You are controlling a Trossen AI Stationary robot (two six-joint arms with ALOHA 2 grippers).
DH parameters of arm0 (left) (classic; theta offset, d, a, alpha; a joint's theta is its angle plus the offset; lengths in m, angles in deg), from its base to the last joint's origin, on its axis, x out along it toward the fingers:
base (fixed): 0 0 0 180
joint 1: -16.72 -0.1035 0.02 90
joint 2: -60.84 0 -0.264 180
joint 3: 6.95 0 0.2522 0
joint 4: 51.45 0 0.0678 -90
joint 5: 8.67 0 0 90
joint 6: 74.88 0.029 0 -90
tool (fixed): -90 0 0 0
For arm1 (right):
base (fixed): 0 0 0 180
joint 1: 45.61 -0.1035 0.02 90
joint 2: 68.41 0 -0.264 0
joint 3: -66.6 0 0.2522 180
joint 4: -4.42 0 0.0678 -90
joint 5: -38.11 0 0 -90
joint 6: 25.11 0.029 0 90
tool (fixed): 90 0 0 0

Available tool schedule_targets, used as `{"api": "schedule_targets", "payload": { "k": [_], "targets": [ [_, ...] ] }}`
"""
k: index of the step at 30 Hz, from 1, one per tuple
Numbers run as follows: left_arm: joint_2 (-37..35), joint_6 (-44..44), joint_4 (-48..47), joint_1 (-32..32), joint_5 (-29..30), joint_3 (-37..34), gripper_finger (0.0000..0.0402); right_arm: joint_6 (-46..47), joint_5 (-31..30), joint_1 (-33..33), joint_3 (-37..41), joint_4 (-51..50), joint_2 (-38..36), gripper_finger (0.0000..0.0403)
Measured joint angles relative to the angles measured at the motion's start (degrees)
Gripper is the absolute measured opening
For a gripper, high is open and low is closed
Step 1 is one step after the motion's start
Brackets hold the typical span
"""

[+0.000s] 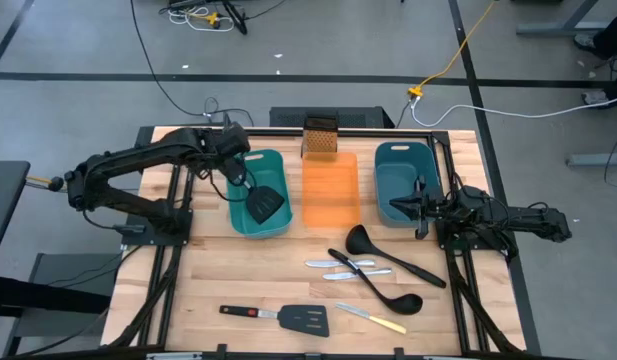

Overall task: Pick & Place Kitchen Items
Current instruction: Put the yellow table knife into the orange bin

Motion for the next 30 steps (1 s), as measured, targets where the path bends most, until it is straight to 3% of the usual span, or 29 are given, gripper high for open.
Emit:
{"api": "schedule_targets", "payload": {
  "k": [3, 10, 15, 19, 25, 30],
  "targets": [
    [0.0, -6.2, -6.0, 3.2, -0.5, 6.7, 0.0179, 0.0, 0.0, 0.0, 0.0, 0.0, 0.0, 0.0029],
    [-0.2, -29.4, -19.4, 11.9, -1.1, 22.1, 0.0180, 0.0, 0.0, 0.0, 0.0, 0.0, 0.0, 0.0029],
    [-3.3, -45.7, -21.0, 14.9, -11.1, 28.0, 0.0177, 0.0, 0.0, 0.0, 0.0, 0.0, 0.0, 0.0029],
    [-8.8, -52.8, -15.8, 15.7, -20.3, 26.7, 0.0145, 0.0, -0.1, 0.0, 0.0, 0.2, 0.0, 0.0029],
    [-18.1, -57.2, 0.6, 17.6, -26.6, 19.2, 0.0019, -0.1, -0.1, 0.0, 0.0, 0.4, 0.0, 0.0029],
    [-25.5, -61.0, 15.3, 18.2, -27.0, 9.1, 0.0009, 0.0, -0.1, 0.0, 0.0, 0.5, 0.0, 0.0029]
  ]
}}
